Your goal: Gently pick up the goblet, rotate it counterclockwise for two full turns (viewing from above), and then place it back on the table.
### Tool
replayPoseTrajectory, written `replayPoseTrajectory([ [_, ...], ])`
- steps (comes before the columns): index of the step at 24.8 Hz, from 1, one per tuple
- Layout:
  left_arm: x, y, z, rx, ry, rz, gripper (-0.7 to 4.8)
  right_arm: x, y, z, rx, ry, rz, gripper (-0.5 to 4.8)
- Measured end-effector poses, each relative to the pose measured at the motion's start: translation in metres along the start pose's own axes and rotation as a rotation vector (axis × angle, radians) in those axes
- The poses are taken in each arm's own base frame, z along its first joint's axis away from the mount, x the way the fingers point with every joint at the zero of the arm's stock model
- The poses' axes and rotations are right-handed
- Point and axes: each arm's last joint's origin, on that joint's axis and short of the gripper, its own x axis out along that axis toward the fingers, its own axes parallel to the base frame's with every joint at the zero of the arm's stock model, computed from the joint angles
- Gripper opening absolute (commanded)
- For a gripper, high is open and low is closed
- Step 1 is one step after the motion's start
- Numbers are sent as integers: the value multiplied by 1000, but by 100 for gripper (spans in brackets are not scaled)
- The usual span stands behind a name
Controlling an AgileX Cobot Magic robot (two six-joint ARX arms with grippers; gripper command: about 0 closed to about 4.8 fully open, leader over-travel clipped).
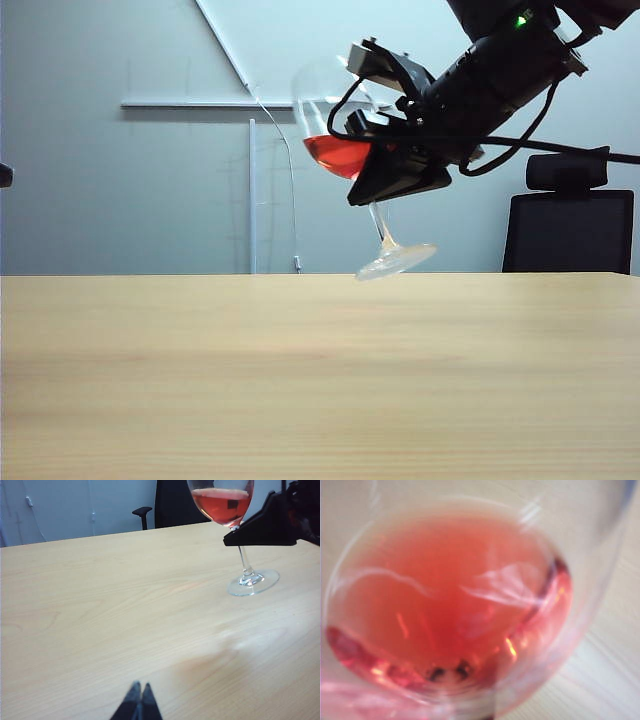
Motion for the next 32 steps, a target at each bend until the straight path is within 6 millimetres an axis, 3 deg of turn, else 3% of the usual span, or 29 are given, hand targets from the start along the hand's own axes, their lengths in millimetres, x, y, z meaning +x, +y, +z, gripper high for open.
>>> replayPoseTrajectory([
  [6,0,0,0,0,0,0,-5,0,3,1,-150,-29,122,-6],
  [11,0,0,0,0,0,0,-5,-2,10,2,-307,-110,338,-6],
  [16,0,0,0,0,0,0,-5,-4,14,5,-341,-195,494,-6],
  [20,0,0,0,0,0,0,-5,-5,13,5,-300,-192,519,-6],
  [23,0,0,0,0,0,0,-5,-7,8,-6,-202,-278,581,-6],
  [29,0,0,0,0,0,0,-5,-33,-9,-26,8,-584,473,-6],
  [32,0,0,0,0,0,0,-5,-37,-17,-29,124,-588,454,-6],
])
